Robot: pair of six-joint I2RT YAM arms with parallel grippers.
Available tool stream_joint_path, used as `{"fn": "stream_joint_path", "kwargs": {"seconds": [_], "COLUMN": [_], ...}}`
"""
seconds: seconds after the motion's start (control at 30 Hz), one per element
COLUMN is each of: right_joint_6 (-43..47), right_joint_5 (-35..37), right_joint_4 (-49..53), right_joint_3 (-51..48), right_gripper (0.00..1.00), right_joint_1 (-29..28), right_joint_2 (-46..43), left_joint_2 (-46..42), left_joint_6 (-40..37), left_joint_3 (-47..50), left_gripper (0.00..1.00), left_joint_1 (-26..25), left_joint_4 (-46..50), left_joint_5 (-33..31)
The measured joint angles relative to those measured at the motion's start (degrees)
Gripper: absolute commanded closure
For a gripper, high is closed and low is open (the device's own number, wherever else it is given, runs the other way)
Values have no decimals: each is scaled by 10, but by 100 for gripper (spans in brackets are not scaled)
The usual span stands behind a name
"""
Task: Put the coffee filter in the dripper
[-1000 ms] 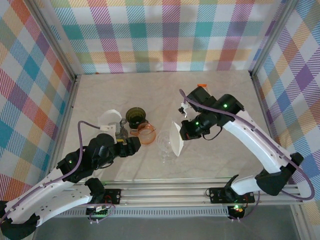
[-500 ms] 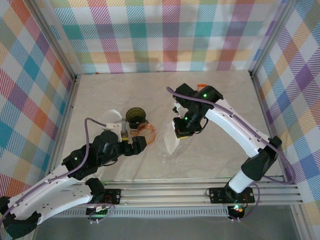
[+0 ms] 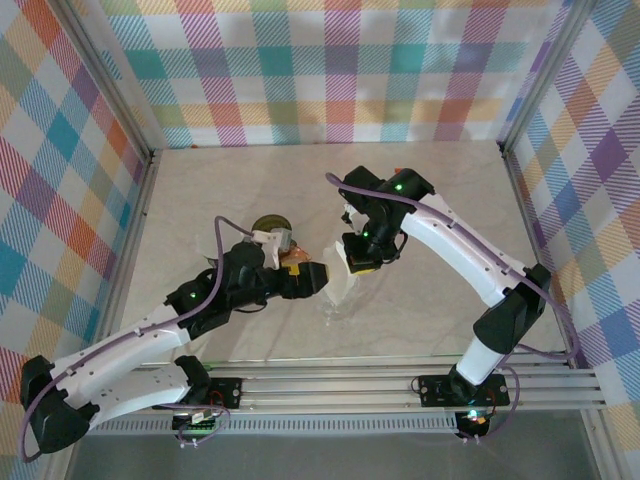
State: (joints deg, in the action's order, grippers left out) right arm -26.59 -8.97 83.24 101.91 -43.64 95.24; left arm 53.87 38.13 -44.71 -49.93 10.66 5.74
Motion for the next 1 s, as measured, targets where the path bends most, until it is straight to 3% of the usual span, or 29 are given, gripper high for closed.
{"fn": "stream_joint_path", "kwargs": {"seconds": [0.4, 0.7, 1.0], "right_joint_6": [0, 4, 20], "right_joint_5": [4, 19, 30], "right_joint_4": [-10, -62, -187], "right_joint_3": [1, -39, -150], "right_gripper": [90, 53, 45], "right_joint_1": [-1, -2, -10], "right_joint_2": [0, -40, -170], "left_joint_2": [40, 52, 55], "left_joint_6": [4, 4, 9], "left_joint_3": [-8, -21, -24], "left_gripper": [40, 41, 32], "left_joint_1": [5, 10, 10], "left_joint_4": [-15, -2, 14], "left_joint_5": [5, -3, -5]}}
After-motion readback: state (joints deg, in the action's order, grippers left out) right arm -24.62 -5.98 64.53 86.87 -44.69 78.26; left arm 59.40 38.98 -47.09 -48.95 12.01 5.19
